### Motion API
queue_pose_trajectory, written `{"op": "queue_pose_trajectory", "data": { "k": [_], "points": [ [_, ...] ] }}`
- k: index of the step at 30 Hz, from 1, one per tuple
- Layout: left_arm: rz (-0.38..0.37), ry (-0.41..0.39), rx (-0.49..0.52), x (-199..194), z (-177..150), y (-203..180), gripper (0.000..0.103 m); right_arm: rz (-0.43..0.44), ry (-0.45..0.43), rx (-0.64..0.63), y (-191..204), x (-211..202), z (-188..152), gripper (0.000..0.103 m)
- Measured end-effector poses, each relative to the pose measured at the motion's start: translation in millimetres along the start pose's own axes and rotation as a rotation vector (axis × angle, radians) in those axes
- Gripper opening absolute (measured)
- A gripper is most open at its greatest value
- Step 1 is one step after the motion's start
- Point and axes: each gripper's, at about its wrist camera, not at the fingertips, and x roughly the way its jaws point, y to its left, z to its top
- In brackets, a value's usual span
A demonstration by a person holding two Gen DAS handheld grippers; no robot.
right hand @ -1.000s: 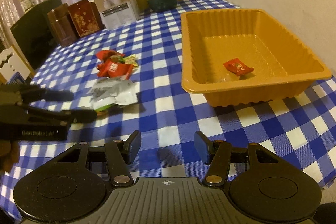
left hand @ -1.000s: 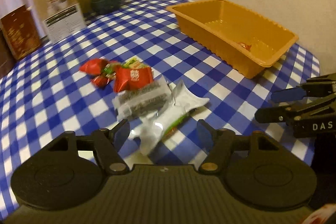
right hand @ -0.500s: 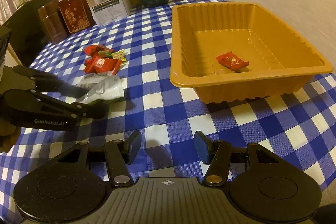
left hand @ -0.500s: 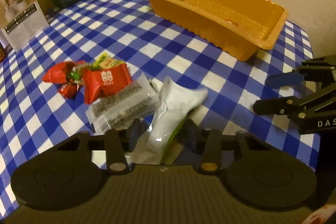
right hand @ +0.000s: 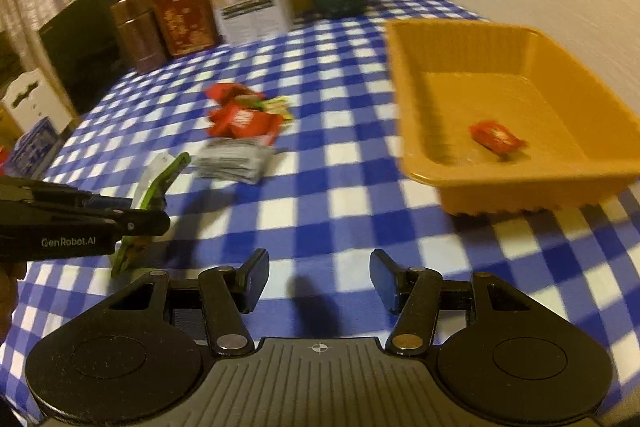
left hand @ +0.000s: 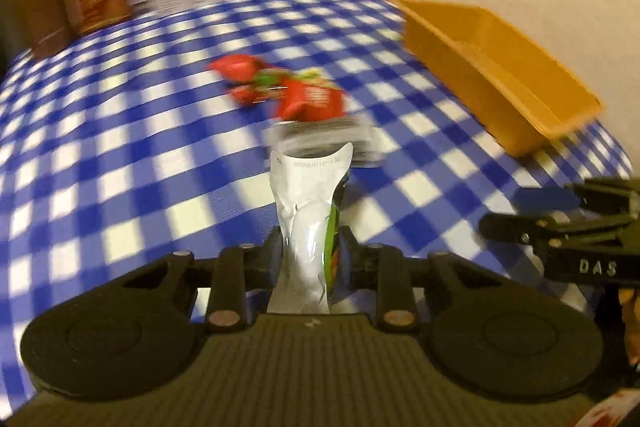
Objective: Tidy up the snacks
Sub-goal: 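Grasp the white-and-green pouch with the left gripper and lift it, then grasp the clear seaweed snack packet with the right gripper while the left holds the pouch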
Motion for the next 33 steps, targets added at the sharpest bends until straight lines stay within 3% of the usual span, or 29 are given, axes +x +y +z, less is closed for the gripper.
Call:
{"op": "queue_pose_trajectory", "data": {
  "k": [6, 14, 20, 26, 33],
  "points": [
    [0.058, -0.023, -0.124, -11, -9, 30, 0.025, 0.061, -0.030, -0.119, 28, 23, 17, 0.056],
    [0.085, -0.052, -0.134, -13, -9, 41, 0.025, 0.072, -0.092, -0.369, 57, 66, 61, 0.056],
    [0.086, -0.045, -0.128, -7, -8, 42, 0.025, 0.122, -0.013, -0.495, 67, 105, 76, 0.056],
    [0.083, -0.045, -0.131, -6, -9, 43, 0.026, 0.162, 0.067, -0.496, 68, 112, 70, 0.056],
    [0.081, -0.044, -0.135, -4, -10, 42, 0.026, 0.219, 0.096, -0.465, 67, 87, 60, 0.056]
  ]
}}
